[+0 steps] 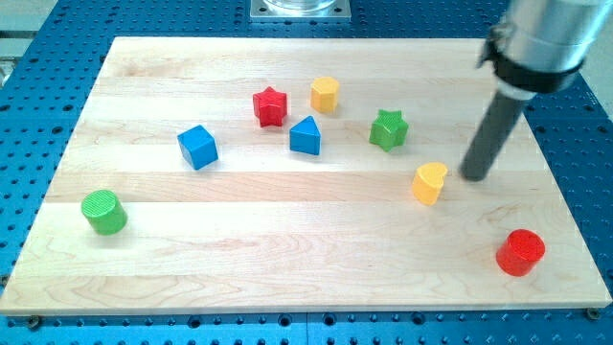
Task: Move the heart vertically to the green star
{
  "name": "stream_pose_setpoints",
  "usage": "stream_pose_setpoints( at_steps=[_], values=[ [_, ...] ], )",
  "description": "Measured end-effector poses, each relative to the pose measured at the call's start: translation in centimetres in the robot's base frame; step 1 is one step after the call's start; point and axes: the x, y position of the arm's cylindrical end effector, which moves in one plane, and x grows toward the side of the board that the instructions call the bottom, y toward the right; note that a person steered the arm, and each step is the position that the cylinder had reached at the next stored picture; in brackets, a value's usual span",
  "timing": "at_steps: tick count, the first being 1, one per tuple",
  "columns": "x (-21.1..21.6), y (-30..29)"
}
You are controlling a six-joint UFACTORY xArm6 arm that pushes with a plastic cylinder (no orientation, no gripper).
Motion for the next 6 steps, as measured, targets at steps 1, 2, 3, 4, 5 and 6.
stream_pose_setpoints(
  at_steps=[1, 2, 3, 4, 5, 6],
  values=[
    [0.1, -6.3],
    [-1.4, -8.1],
    [-3.5, -3.8],
    [-3.8, -3.1],
    [-5.4, -4.7],
    [-9.7, -3.5]
  ],
)
